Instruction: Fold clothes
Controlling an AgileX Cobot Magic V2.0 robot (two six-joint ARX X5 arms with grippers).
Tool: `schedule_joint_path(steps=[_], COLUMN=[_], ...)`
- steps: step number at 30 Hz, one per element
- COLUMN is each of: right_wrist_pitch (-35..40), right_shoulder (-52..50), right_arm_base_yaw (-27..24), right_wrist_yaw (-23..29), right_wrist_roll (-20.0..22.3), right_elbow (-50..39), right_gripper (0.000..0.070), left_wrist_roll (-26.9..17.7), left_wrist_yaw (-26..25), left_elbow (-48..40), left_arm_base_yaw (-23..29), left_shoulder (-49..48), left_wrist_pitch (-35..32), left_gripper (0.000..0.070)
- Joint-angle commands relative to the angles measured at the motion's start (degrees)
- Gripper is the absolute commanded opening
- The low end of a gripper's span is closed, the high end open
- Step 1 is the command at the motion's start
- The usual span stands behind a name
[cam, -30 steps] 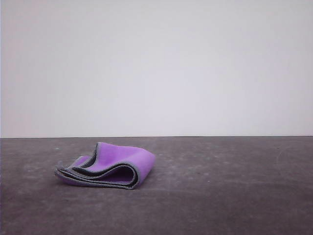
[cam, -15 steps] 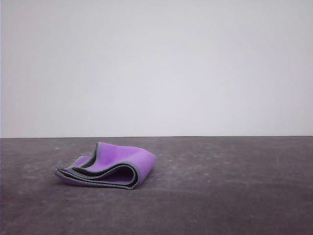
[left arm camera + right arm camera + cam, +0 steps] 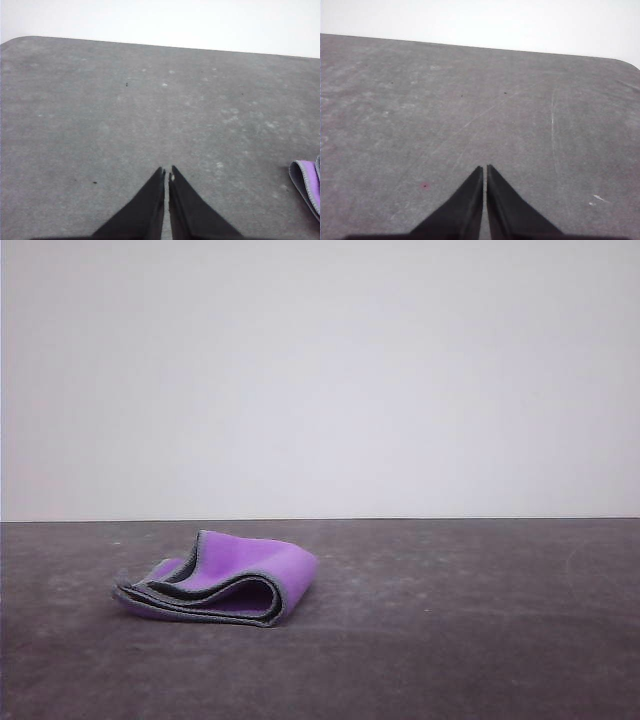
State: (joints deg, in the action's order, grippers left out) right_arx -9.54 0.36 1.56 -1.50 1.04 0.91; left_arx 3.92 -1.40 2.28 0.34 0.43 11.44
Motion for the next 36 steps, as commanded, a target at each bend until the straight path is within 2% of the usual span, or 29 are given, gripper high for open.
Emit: schedule_joint_path(steps=[1, 36], right_wrist_pitch=[0.77, 0.77], right_shoulder=[-0.15, -0.15], right_arm_base_yaw=[0.17, 0.17], right_wrist_yaw=[0.02, 0.02], right_wrist_roll=[-0.81, -0.81], right_elbow=[-0.2, -0.2], right_gripper=[0.0007, 0.0007], left_wrist_roll=[-0.17, -0.17], left_wrist_yaw=[0.16, 0.15], left_elbow=[-0.74, -0.74], left_arm_base_yaw=[0.02, 0.02], left_shoulder=[0.09, 0.09], left_wrist_pitch=[0.7, 0.7], left_gripper=[0.0003, 0.0003])
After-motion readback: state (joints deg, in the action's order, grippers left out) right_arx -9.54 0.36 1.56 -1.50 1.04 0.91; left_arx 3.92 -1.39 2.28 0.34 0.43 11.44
